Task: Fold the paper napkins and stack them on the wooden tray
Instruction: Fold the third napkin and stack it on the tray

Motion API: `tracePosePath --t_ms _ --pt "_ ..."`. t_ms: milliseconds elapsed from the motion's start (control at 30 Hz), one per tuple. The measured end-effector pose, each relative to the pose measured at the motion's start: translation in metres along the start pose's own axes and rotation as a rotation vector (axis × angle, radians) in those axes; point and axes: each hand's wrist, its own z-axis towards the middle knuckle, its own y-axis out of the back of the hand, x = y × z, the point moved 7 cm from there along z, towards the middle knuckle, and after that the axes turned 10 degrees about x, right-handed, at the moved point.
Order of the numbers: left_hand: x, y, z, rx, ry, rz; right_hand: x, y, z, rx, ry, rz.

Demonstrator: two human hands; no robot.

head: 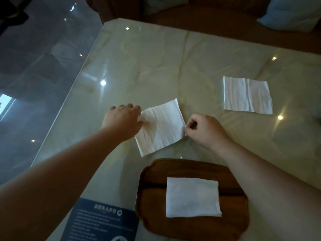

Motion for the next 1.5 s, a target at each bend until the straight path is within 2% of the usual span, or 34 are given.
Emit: tracePosePath --t_ms 233,400,467,567,633,800,967,1167,1267,1400,1500 --pt "-0.02 -0.021 -0.033 0.07 -0.007 0.01 0.003 0.034 0.032 -0.01 0.002 0.053" --pt "-0.039 -0.022 -0.042 0.124 -0.059 -0.051 0.018 0.046 0.034 -0.014 0.09 0.012" --pt "-0.038 -0.008 -0.043 0.036 -0.055 -0.14 0.026 0.047 0.026 -0.007 0.167 -0.016" --pt "-0.039 0.024 -0.044 -0.23 -0.138 -0.214 0.041 0.043 0.005 -0.011 0.346 -0.126" --pt "-0.039 0.043 -0.044 -0.341 -0.165 -0.224 0.048 0.036 -0.013 -0.029 0.478 -0.198" --pt "-0.032 0.051 -0.035 -0.328 -0.102 -0.221 0.047 0.009 -0.046 0.013 0.623 -0.273" --pt "-0.034 0.03 -0.025 -0.197 -0.118 -0.214 0.028 -0.013 -0.056 0.18 0.543 -0.161" --pt "-0.045 -0.004 -0.013 0.045 -0.177 -0.164 -0.003 0.001 -0.025 0.015 0.243 -0.051" --pt "-0.045 -0.012 -0.007 0.098 -0.168 -0.126 -0.008 -0.005 -0.01 0.05 0.124 -0.135" --pt "-0.042 -0.015 0.0 0.167 -0.109 -0.173 0.002 -0.017 -0.002 0.072 0.086 -0.248" --pt "-0.037 -0.016 0.0 0.186 -0.085 -0.242 0.004 -0.014 -0.002 0.062 0.089 -0.139"
